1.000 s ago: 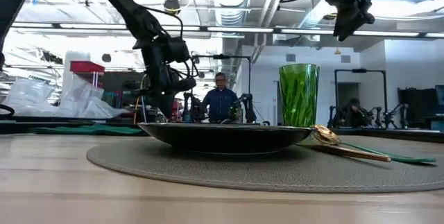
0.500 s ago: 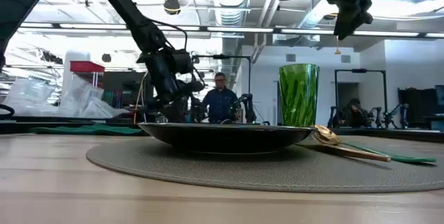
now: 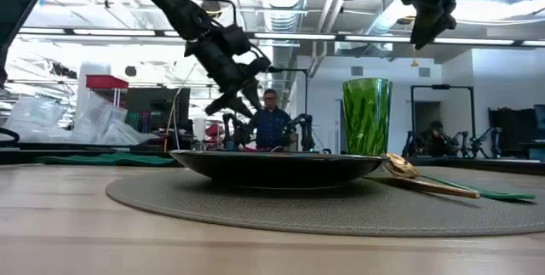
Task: Set table place
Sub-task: Fold the green napkin
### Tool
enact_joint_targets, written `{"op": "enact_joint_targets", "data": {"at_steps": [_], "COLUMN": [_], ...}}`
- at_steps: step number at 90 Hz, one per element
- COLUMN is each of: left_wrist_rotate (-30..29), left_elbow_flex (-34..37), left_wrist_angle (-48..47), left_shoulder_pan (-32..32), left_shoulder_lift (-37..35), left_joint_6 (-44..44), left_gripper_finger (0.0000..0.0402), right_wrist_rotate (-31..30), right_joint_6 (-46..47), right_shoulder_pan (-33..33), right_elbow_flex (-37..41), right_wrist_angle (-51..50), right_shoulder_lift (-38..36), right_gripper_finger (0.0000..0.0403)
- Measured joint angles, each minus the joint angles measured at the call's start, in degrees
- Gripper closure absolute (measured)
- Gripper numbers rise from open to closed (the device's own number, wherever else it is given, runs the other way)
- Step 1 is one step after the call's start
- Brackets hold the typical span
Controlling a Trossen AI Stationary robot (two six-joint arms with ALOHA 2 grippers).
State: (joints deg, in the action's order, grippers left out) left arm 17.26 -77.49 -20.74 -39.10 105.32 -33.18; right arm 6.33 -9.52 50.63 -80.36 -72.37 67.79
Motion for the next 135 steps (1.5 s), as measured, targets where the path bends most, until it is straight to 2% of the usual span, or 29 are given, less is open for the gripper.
{"op": "enact_joint_targets", "data": {"at_steps": [9, 14, 23, 31, 48, 66, 84, 102, 135], "left_wrist_rotate": [-1.48, -6.01, -17.72, -21.69, -21.87, -23.85, -23.86, -27.82, -28.26], "left_elbow_flex": [-0.03, -0.78, -1.39, -1.40, -1.44, -1.11, -1.17, -1.14, -1.88], "left_wrist_angle": [0.34, -3.05, -11.26, -17.17, -18.95, -21.64, -23.34, -23.45, -23.80], "left_shoulder_pan": [0.70, 0.70, -0.31, -1.97, -4.18, -3.10, -2.77, -2.59, -0.80], "left_shoulder_lift": [0.02, 0.02, 0.02, 0.02, 0.74, 2.30, 6.26, 6.45, 11.84], "left_joint_6": [5.30, 5.55, 8.61, 8.25, 5.36, 7.09, 4.48, 2.03, 0.81], "left_gripper_finger": [0.0312, 0.0312, 0.0312, 0.0312, 0.0301, 0.0283, 0.0271, 0.0269, 0.0269], "right_wrist_rotate": [0.00, 0.00, 0.00, 0.00, -0.01, 0.00, 0.02, 0.07, 0.07], "right_joint_6": [0.00, 0.00, 0.00, -0.04, -0.17, -0.98, -1.07, -1.05, -1.03], "right_shoulder_pan": [-0.01, 0.00, -0.02, -0.02, -0.02, -0.02, -0.48, -1.85, -3.76], "right_elbow_flex": [0.00, 0.00, 0.00, 0.00, 0.00, 0.00, 0.00, 0.00, 0.02], "right_wrist_angle": [0.58, 0.62, 0.45, 0.90, 0.87, 0.57, 0.23, 0.17, -0.65], "right_shoulder_lift": [0.00, 0.00, 0.00, 0.00, 0.00, -0.02, -0.02, -0.07, -0.04], "right_gripper_finger": [0.0251, 0.0251, 0.0251, 0.0251, 0.0251, 0.0251, 0.0251, 0.0251, 0.0251]}}
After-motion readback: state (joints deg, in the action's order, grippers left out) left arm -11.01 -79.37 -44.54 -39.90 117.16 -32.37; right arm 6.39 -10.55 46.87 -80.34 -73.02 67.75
